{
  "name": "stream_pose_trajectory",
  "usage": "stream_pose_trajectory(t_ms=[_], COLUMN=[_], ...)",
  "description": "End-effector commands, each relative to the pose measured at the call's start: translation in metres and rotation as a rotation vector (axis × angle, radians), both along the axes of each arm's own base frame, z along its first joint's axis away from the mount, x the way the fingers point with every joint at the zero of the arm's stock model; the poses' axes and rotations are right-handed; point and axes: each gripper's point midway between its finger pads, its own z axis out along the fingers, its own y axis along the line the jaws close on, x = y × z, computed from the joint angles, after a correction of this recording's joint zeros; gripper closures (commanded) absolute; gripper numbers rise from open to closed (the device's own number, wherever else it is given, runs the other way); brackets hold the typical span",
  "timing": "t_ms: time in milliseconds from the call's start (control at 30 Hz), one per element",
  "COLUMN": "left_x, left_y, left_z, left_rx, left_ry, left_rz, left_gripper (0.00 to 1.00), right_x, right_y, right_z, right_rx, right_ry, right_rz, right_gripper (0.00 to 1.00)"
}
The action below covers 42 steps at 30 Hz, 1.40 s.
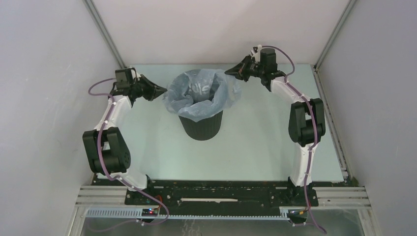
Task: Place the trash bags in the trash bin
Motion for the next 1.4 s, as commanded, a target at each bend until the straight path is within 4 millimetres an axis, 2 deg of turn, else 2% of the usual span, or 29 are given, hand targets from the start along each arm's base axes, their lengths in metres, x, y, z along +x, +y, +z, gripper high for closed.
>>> stream_pose_trajectory(t_ms=[0, 100, 200, 267, 433, 567, 633, 767, 833, 1000, 1067, 1133, 1267, 1367], left_x=[-0.017, -0.029, -0.040, -0.046, -0.064, -0.077, -0.084, -0.103, -0.108, -0.108, -0.107, -0.106, -0.102, -0.099], left_y=[0.003, 0.001, 0.003, 0.006, 0.013, 0.010, 0.008, -0.003, -0.006, -0.016, -0.023, -0.028, -0.027, -0.029], left_z=[-0.014, -0.014, 0.002, 0.016, 0.045, 0.063, 0.059, 0.031, 0.020, -0.004, -0.013, -0.022, -0.047, -0.057], left_rx=[0.050, 0.076, 0.118, 0.154, 0.211, 0.199, 0.189, 0.126, 0.106, 0.033, 0.034, 0.052, 0.060, 0.043], left_ry=[0.048, 0.054, 0.032, 0.007, -0.042, -0.089, -0.090, -0.022, -0.012, 0.027, 0.050, 0.072, 0.122, 0.152], left_rz=[-0.044, -0.077, -0.093, -0.087, -0.048, -0.041, -0.031, -0.044, -0.040, -0.039, -0.065, -0.086, -0.091, -0.104], left_gripper=[0.99, 0.92, 0.76, 0.60, 0.26, 0.13, 0.09, 0.08, 0.07, 0.21, 0.26, 0.33, 0.53, 0.66], right_x=[-0.012, -0.025, -0.034, -0.043, -0.065, -0.088, -0.103, -0.131, -0.142, -0.156, -0.153, -0.147, -0.143, -0.140], right_y=[-0.001, 0.000, -0.005, -0.018, -0.052, -0.067, -0.068, -0.068, -0.062, -0.028, -0.023, -0.022, -0.014, -0.003], right_z=[-0.005, -0.007, 0.009, 0.014, 0.038, 0.057, 0.055, 0.032, 0.020, -0.006, -0.016, -0.027, -0.051, -0.063], right_rx=[-0.031, -0.051, -0.080, -0.135, -0.190, -0.205, -0.200, -0.208, -0.179, -0.177, -0.140, -0.106, -0.104, -0.089], right_ry=[-0.017, 0.030, 0.037, 0.074, 0.075, 0.045, 0.041, 0.061, 0.080, 0.134, 0.165, 0.189, 0.215, 0.226], right_rz=[0.030, 0.073, 0.110, 0.111, 0.084, 0.064, 0.065, 0.047, 0.058, 0.099, 0.069, 0.034, 0.036, 0.063], right_gripper=[1.00, 0.98, 0.76, 0.61, 0.40, 0.27, 0.23, 0.16, 0.14, 0.14, 0.16, 0.22, 0.41, 0.56])
